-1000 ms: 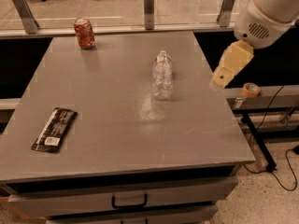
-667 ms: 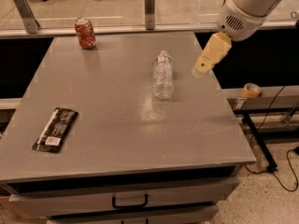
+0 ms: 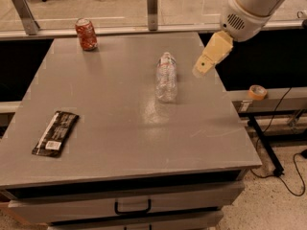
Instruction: Move water bottle near rxbar chocolate
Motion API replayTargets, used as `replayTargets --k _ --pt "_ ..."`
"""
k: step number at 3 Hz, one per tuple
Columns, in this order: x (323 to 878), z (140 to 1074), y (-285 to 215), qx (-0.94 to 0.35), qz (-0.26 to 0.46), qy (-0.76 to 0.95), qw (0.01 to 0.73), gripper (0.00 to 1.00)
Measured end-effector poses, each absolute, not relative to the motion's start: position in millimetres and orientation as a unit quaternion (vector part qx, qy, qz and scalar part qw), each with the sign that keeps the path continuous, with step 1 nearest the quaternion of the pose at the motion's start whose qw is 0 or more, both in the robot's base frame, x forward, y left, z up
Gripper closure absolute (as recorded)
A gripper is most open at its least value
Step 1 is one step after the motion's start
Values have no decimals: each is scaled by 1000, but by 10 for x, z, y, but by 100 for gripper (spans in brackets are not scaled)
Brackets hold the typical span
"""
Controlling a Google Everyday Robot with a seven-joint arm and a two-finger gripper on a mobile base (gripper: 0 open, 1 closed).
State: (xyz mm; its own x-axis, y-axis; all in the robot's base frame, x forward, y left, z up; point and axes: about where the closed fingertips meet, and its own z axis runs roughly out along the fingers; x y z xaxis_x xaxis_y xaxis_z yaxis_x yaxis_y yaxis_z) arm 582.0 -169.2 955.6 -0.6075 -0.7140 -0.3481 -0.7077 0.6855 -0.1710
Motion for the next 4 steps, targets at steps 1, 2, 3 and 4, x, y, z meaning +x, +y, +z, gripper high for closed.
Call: replayTargets --k 1,2,3,4 --pt "5866 9520 -1652 -359 2 911 201 0" --pt "6020 9403 -1449 -278 44 938 204 0" --pt "6173 9295 -1287 -197 75 957 199 0" --pt "6309 9114 -1030 -125 95 972 172 0"
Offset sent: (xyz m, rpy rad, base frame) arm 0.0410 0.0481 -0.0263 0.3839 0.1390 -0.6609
